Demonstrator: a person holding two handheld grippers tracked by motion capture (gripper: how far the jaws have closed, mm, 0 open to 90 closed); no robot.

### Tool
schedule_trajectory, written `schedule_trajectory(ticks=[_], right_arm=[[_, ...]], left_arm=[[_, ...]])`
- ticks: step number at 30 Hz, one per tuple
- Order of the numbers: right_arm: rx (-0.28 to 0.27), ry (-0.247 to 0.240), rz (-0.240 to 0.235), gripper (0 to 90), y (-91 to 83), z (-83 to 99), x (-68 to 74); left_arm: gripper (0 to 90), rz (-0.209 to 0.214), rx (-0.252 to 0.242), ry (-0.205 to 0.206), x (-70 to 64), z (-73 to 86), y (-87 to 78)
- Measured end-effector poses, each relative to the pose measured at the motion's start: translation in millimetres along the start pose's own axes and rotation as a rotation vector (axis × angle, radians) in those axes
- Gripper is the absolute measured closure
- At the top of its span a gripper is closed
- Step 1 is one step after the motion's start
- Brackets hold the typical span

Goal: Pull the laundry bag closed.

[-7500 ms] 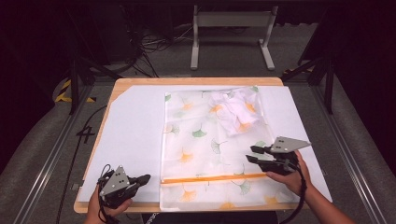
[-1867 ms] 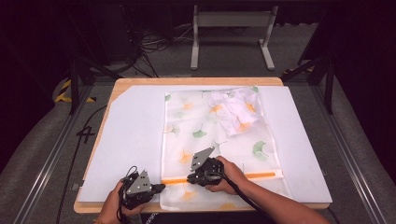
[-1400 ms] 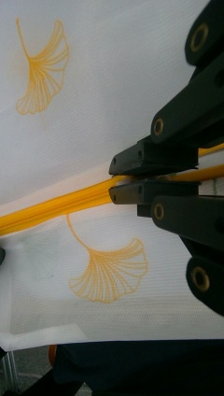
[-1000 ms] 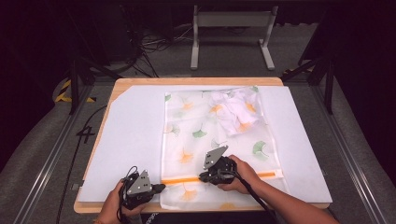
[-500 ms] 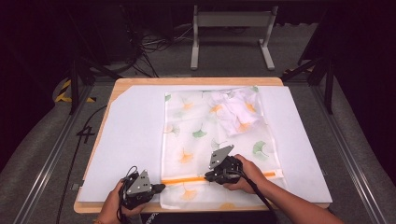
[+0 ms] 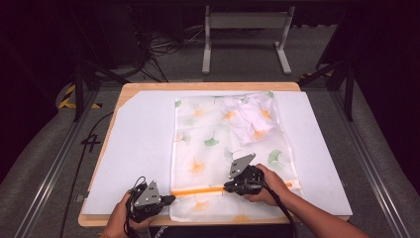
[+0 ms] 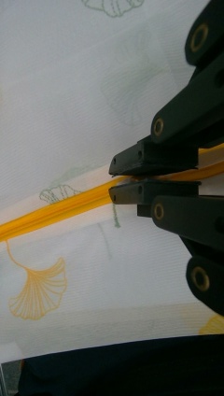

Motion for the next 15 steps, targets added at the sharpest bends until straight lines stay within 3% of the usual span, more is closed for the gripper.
schedule_trajectory(ticks=[15], right_arm=[[0.0, 0.025, 0.021, 84.8, -16.5, 19.2, -3.9]], left_arm=[[90.0, -0.002, 0.001, -0.002, -0.1, 0.0, -0.1]])
Point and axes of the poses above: each handheld gripper's, and its own axes: y roughly forward along the jaws, z roughly out of its underside, x roughly to its left, the point moved 3 cm from there along y, roughly forward along the jaws, and after that the axes turned 13 degrees about -z, right-handed, at the moved point
